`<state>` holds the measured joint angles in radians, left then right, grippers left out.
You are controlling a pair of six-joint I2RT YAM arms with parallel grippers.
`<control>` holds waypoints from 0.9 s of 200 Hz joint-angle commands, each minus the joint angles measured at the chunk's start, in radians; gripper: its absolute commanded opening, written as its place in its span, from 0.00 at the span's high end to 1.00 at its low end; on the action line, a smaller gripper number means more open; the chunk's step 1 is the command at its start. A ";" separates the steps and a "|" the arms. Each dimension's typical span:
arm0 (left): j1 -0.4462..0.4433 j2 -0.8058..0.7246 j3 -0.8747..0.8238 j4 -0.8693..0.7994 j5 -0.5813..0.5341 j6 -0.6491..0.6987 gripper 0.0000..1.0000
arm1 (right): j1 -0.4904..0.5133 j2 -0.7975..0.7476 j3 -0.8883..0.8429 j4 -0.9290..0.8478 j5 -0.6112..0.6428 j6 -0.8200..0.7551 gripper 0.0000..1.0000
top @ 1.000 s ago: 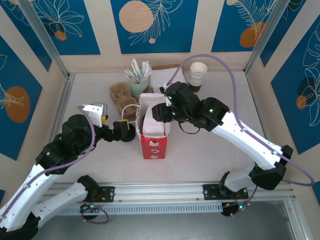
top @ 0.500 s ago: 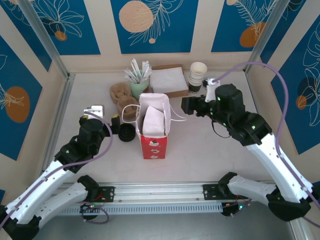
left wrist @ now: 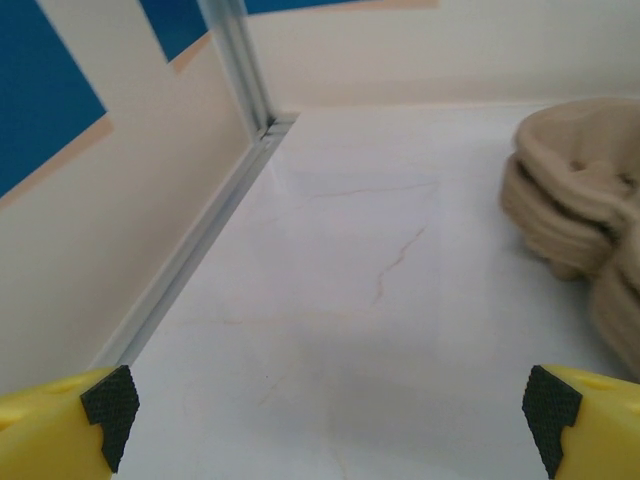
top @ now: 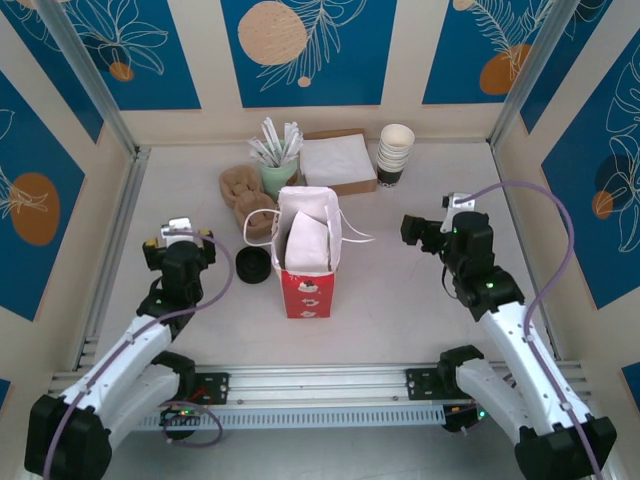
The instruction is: Pack the takeout coffee
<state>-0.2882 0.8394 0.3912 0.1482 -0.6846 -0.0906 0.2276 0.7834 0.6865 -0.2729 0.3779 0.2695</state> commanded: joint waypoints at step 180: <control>0.144 0.641 -0.155 0.958 0.398 0.136 0.00 | -0.166 0.738 -0.383 1.296 -0.130 -0.185 0.01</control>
<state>-0.1604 1.3643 0.2680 0.8684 -0.4675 -0.0097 0.0437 1.4792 0.3229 0.8433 0.2790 0.1444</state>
